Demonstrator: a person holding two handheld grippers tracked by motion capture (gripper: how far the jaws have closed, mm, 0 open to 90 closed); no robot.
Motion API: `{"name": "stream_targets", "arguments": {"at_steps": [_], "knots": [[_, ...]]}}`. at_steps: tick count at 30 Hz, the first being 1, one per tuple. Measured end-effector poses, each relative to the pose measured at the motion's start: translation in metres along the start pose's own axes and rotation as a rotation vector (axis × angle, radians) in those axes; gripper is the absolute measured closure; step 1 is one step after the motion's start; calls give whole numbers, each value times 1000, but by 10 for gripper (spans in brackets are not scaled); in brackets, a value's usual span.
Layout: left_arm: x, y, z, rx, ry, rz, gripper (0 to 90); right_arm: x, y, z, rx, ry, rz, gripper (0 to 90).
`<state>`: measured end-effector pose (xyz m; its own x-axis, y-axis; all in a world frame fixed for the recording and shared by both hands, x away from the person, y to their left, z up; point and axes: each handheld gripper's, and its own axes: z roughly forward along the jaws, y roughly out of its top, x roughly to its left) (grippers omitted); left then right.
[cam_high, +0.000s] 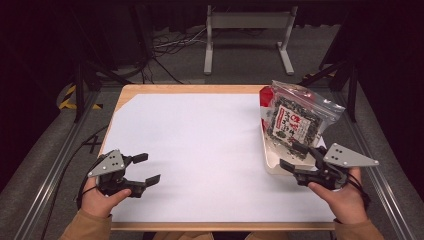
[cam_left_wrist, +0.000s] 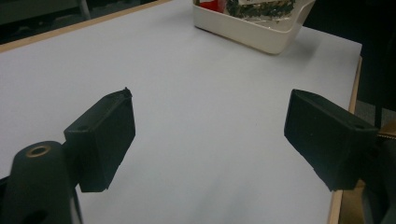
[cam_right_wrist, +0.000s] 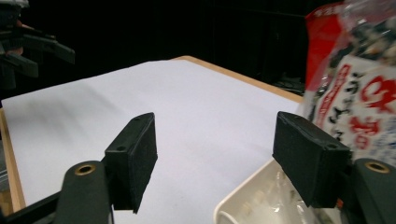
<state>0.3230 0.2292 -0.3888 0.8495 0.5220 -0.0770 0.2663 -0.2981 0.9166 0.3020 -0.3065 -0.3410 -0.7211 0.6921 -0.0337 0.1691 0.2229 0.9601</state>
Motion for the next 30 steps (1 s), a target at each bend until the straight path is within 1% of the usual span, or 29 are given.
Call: {"name": "stream_targets", "arguments": {"at_steps": [1,5,6,7,8,10,11,12,15,18,20,21,22,24,25,26,28,30], "knots": [[-1,-1,0,-6,1,2,172,0,0,0,0,0,0,305],[-4,-4,-1,-23,-10,10,170,8,-8,18,22,33,-16,294],[-4,-5,-1,-27,-13,9,169,9,-10,22,24,38,-13,292],[-4,-6,-1,-31,-18,16,168,12,-13,29,31,48,-11,290],[-4,-6,-1,-31,-18,16,167,12,-13,29,31,48,-11,290],[-4,-7,0,-29,-24,18,166,16,-17,37,39,62,3,280],[-4,-8,0,-28,-24,14,166,19,-20,42,43,70,-1,278],[-4,-9,1,-25,-23,17,165,23,-25,50,58,90,-10,276],[-4,-12,2,-26,-32,21,165,27,-32,59,78,108,-18,272],[-4,-14,2,-29,-36,22,165,29,-36,64,82,111,-25,271],[-4,-14,3,-27,-42,23,163,31,-41,69,86,118,-15,264],[-4,-15,3,-24,-48,17,163,31,-41,69,86,118,-15,264],[-4,-15,4,-24,-53,17,161,32,-43,71,88,123,-5,263],[-2,-17,5,-17,-65,6,152,33,-48,75,94,128,-1,261],[-1,-18,6,-17,-67,0,149,34,-50,77,98,129,-2,260],[0,-19,7,-12,-65,3,149,35,-52,79,101,132,-1,258],[1,-20,7,-6,-63,-1,147,36,-55,82,106,132,-7,253],[2,-21,8,-7,-60,-3,147,38,-58,85,102,131,-35,244]]}}
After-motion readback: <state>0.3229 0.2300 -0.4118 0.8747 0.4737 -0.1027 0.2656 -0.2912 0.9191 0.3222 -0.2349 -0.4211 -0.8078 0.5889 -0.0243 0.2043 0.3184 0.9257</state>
